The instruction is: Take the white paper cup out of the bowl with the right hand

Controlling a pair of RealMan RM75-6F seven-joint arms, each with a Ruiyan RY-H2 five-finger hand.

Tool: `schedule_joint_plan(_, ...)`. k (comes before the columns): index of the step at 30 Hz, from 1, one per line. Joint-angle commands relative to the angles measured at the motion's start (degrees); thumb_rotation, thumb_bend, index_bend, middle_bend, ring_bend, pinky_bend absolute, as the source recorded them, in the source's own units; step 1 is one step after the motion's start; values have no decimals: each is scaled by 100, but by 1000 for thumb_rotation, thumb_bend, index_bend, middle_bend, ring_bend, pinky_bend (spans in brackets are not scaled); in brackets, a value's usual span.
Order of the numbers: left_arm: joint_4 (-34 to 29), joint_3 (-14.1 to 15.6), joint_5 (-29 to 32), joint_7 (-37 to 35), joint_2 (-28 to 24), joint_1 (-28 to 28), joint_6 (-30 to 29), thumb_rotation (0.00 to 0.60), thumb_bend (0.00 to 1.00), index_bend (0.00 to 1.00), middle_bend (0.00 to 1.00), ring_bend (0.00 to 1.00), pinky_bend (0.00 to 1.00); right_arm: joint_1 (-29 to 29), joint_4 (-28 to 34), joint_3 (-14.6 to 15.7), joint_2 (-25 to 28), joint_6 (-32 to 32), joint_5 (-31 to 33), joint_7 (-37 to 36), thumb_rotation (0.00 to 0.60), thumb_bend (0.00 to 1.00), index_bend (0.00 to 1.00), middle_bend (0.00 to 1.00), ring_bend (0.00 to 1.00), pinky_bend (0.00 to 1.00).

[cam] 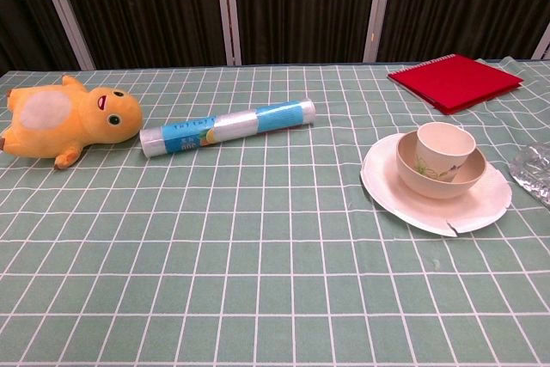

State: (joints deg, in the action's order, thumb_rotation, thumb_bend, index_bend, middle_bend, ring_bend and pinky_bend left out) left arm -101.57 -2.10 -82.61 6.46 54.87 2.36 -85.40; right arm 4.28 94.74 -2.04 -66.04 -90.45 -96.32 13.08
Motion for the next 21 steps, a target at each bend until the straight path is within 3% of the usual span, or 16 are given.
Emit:
schedule_joint_plan(1,3,0,-5,-16,-1,-1,-3,600,88,0,0,0,0,4,17,3,7,32,27,1,600,0,21,0,0,0)
schedule_joint_plan(11,14,0,-20,-47,-9,-7,-21,600,89,0,0,0,0,33,105,19,29,150,72,38,600,0,0,0,0,0)
schedule_joint_plan(18,49,-31,16,-186,-37,-1,-16,600,89,0,0,0,0,187,272,-19,-67,384,88,102,600,0,40,0,0,0)
schedule_joint_plan(21,56,-33,16,-239,-55,-17,-41,600,89,0,0,0,0,361,390,-107,-182,633,170,269,600,5,184,0,0,0)
